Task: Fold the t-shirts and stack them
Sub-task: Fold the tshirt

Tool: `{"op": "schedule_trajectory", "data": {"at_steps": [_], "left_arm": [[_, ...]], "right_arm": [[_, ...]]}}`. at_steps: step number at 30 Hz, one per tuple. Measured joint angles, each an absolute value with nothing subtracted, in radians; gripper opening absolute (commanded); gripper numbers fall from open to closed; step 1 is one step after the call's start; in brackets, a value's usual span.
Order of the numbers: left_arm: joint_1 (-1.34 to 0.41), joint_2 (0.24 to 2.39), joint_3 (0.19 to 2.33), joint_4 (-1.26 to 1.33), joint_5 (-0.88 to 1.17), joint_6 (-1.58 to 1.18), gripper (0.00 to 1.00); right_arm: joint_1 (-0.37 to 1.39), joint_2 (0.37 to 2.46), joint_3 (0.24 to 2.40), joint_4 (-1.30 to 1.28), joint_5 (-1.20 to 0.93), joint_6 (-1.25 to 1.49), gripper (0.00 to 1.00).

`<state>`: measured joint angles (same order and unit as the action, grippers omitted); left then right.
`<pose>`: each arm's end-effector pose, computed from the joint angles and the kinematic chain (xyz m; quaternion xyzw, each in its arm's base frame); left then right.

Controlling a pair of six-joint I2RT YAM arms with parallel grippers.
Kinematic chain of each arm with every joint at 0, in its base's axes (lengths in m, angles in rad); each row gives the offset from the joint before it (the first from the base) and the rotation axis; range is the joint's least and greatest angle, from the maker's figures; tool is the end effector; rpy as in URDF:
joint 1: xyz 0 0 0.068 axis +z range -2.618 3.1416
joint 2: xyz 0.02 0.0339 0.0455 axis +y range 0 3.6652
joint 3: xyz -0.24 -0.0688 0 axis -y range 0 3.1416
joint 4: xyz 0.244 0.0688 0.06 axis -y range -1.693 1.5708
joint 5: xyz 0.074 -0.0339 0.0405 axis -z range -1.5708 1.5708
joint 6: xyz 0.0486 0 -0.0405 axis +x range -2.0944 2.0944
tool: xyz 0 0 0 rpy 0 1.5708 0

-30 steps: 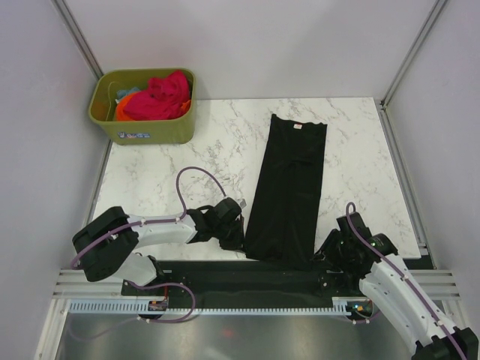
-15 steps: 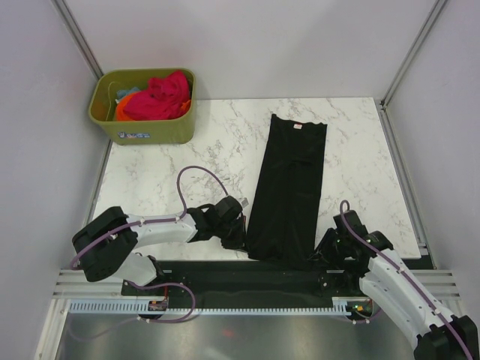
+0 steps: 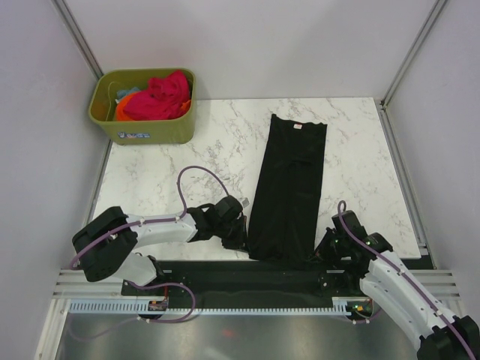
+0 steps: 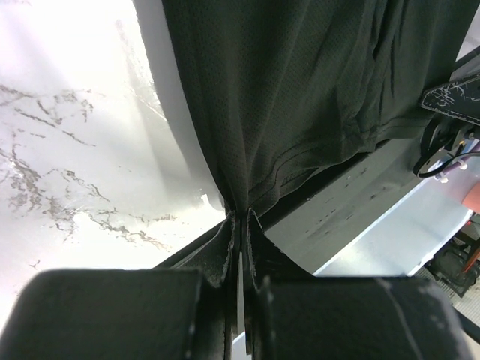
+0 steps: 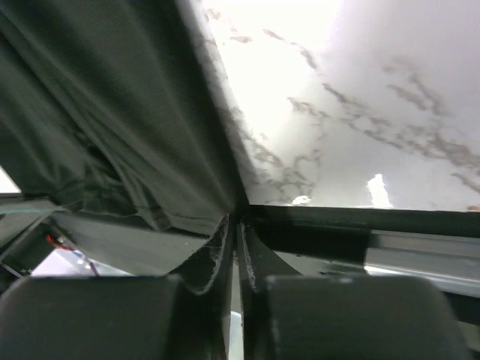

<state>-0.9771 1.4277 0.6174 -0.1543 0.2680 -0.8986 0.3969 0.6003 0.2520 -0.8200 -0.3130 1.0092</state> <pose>0.1383 -0.2279 0.1163 0.0770 0.9436 -0.3139 0.0722 0.1039 0.0598 0.1116 0.2620 0.9322 0.2442 0.0519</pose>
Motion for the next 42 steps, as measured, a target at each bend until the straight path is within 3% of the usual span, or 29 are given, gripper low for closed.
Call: {"op": "schedule_trajectory", "data": {"at_steps": [11, 30, 42], "left_arm": [[-0.962, 1.431, 0.683, -0.158, 0.275, -0.919, 0.02], [-0.703, 1.784, 1.169, -0.212, 0.324, -0.859, 0.02], [-0.641, 1.995, 1.451, -0.252, 0.333, -0.804, 0.02]], "right_arm": [[0.398, 0.646, 0.321, -0.783, -0.247, 1.013, 0.0], [0.393, 1.261, 0.75, -0.503, 0.036, 0.72, 0.0], [0.262, 1.401, 0.876, -0.429, 0.059, 0.599, 0.0]]}}
